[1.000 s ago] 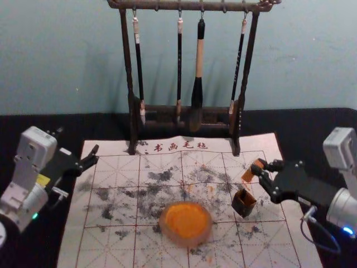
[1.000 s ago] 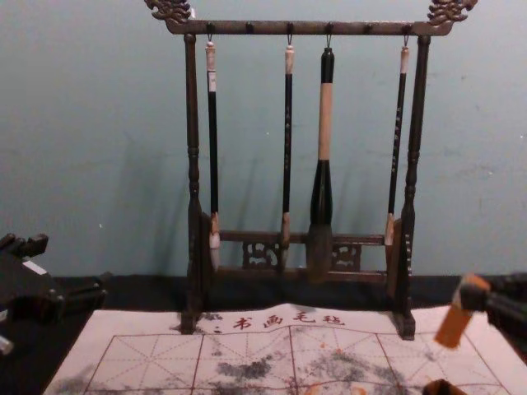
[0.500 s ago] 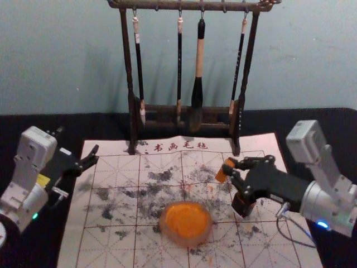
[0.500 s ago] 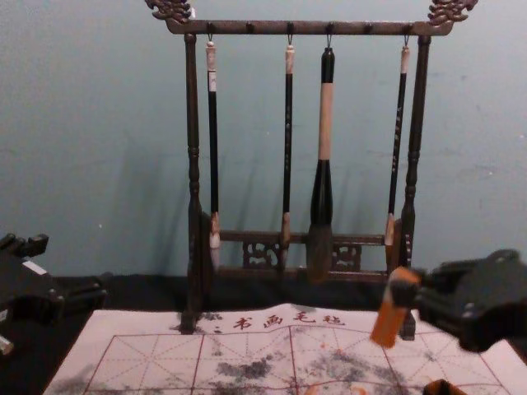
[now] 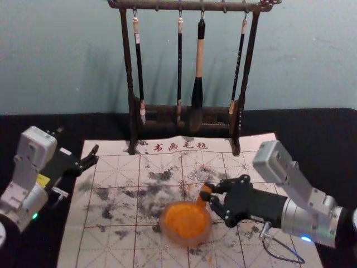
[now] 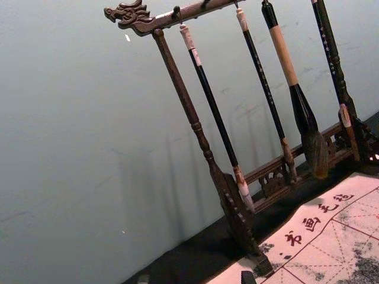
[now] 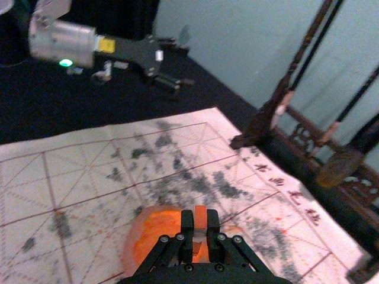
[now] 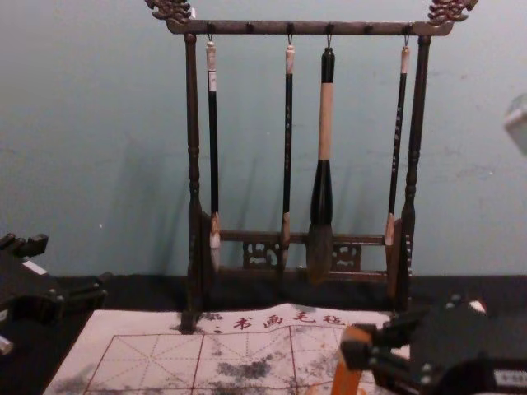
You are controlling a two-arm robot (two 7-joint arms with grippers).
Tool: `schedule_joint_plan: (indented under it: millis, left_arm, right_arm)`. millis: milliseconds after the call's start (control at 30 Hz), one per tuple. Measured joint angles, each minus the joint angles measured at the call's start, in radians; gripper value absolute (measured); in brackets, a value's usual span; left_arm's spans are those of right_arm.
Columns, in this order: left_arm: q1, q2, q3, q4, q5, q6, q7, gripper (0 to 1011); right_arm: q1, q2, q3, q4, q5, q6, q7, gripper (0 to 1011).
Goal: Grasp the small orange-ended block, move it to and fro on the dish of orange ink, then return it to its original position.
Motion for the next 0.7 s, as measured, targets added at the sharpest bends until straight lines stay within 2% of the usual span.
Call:
schedule_joint_plan:
  millis: [400, 700]
  left_arm:
    - [0.000, 0.000, 0.000, 0.000, 0.000, 0.000, 0.000, 1001]
    - [0.000, 0.000, 0.000, 0.000, 0.000, 0.000, 0.000, 1001]
  right_arm:
    - [0.020, 0.016, -0.053, 0.004, -0.017, 0.004, 0.048, 105]
    - [0.037, 0.003, -0.084, 0.026, -0.039, 0.013, 0.049, 105]
